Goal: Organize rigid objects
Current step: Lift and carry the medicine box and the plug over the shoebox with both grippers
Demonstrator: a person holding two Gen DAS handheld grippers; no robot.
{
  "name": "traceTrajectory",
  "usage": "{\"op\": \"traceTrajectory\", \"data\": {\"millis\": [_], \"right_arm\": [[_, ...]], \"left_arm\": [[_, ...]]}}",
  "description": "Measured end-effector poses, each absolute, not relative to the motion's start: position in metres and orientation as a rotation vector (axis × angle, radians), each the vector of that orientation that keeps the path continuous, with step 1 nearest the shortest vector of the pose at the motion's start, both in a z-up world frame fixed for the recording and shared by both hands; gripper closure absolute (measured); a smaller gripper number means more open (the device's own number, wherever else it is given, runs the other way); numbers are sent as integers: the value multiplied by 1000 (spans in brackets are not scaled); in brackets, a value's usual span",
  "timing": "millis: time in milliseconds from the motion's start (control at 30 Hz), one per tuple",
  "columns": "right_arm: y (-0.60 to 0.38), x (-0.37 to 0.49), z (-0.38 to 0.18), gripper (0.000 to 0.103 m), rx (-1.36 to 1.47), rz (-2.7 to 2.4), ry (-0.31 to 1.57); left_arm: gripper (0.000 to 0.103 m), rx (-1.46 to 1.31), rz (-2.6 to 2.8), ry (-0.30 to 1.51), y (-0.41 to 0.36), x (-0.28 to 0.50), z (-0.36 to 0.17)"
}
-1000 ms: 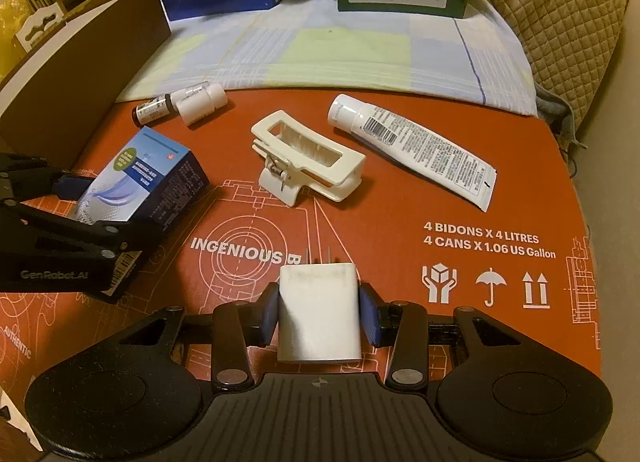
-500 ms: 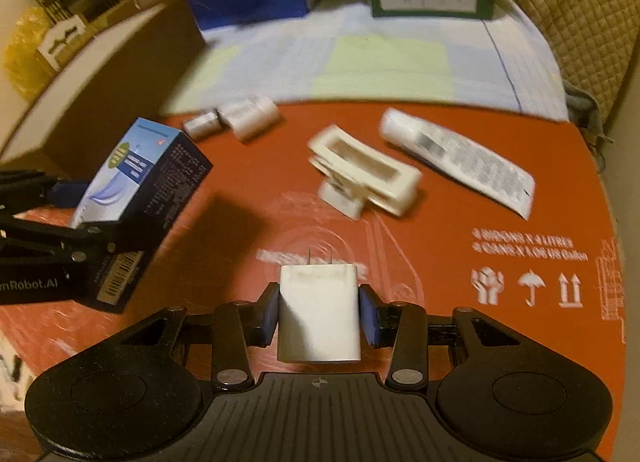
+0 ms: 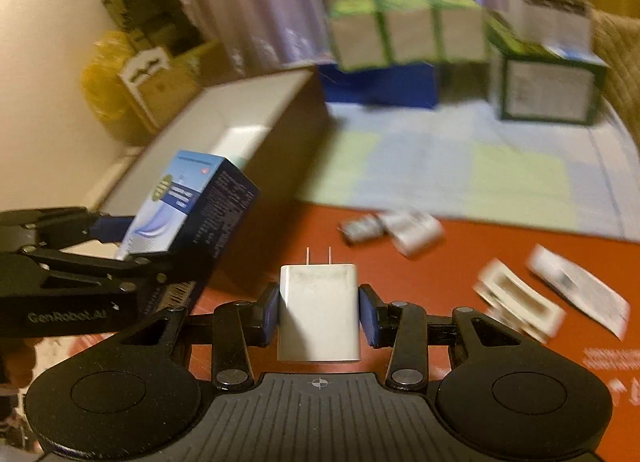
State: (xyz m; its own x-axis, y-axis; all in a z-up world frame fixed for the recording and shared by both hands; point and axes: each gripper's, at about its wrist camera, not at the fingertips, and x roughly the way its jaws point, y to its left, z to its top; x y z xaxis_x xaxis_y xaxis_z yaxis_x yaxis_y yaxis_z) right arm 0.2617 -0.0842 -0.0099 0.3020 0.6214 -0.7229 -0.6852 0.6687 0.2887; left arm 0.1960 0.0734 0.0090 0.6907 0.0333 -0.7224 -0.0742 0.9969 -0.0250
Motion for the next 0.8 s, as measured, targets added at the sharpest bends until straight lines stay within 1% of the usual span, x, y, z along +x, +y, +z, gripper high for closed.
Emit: {"op": "traceTrajectory", "data": {"millis": [233,400,567,800], "right_arm": [[-10,258,6,65,-74,959,869],[36,263,11,65,-86,979,840],[74,280,8,65,-93,965,830],[115,316,-12,65,-147,896,858]], "left_arm": [[42,-47,141,775,136,193,23],[42,-40,174,768,177,205,26],[42,-49,190,784,214,231,21],[42,-36,202,854,257,280,-4]]}}
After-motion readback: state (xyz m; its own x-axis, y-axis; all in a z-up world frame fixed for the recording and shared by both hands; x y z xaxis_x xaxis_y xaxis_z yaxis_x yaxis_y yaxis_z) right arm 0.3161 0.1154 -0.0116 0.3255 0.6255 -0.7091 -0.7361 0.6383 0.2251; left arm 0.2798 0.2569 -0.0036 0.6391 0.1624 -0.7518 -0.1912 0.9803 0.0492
